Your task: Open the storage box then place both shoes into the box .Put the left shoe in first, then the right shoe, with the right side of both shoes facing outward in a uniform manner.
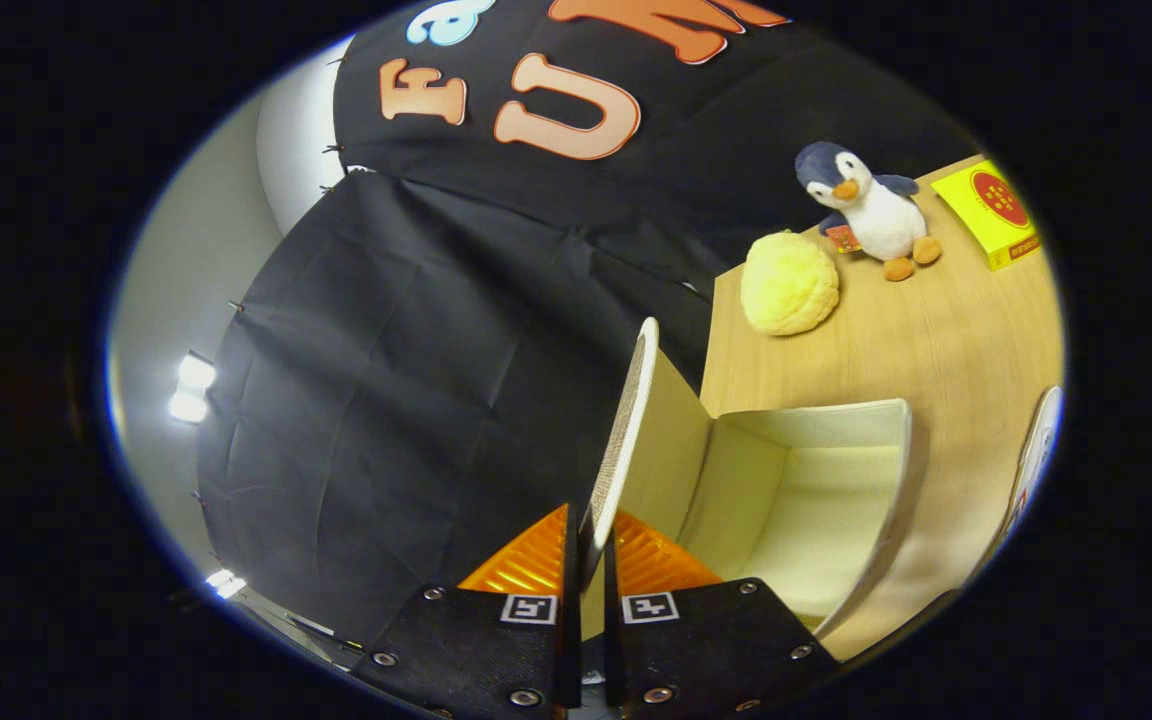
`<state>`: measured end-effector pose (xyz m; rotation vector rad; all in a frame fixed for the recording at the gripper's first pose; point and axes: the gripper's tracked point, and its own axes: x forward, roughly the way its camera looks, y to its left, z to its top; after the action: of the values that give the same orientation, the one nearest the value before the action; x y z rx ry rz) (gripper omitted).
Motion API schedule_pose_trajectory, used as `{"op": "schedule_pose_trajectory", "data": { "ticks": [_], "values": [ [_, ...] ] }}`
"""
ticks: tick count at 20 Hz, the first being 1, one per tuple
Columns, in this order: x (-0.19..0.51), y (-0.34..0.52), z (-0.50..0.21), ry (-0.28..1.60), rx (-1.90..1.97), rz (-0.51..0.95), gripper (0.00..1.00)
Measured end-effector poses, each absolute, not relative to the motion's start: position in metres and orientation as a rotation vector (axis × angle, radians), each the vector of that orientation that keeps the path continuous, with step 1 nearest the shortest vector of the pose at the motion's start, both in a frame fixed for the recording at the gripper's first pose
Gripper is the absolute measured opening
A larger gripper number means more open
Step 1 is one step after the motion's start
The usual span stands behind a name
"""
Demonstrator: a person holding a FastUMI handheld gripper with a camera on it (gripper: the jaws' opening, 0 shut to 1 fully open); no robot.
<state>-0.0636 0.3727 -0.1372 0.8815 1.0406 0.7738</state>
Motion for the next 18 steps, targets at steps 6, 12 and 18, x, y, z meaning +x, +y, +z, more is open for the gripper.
{"op": "schedule_pose_trajectory", "data": {
  "ticks": [6, 12, 18],
  "values": [
    [-0.057, 0.443, -0.130, 1.068, 0.890, 0.829, 0.11],
    [-0.062, 0.506, -0.152, 1.142, 0.844, 0.854, 0.12],
    [-0.060, 0.526, -0.177, 1.185, 0.796, 0.770, 0.35]
  ]
}}
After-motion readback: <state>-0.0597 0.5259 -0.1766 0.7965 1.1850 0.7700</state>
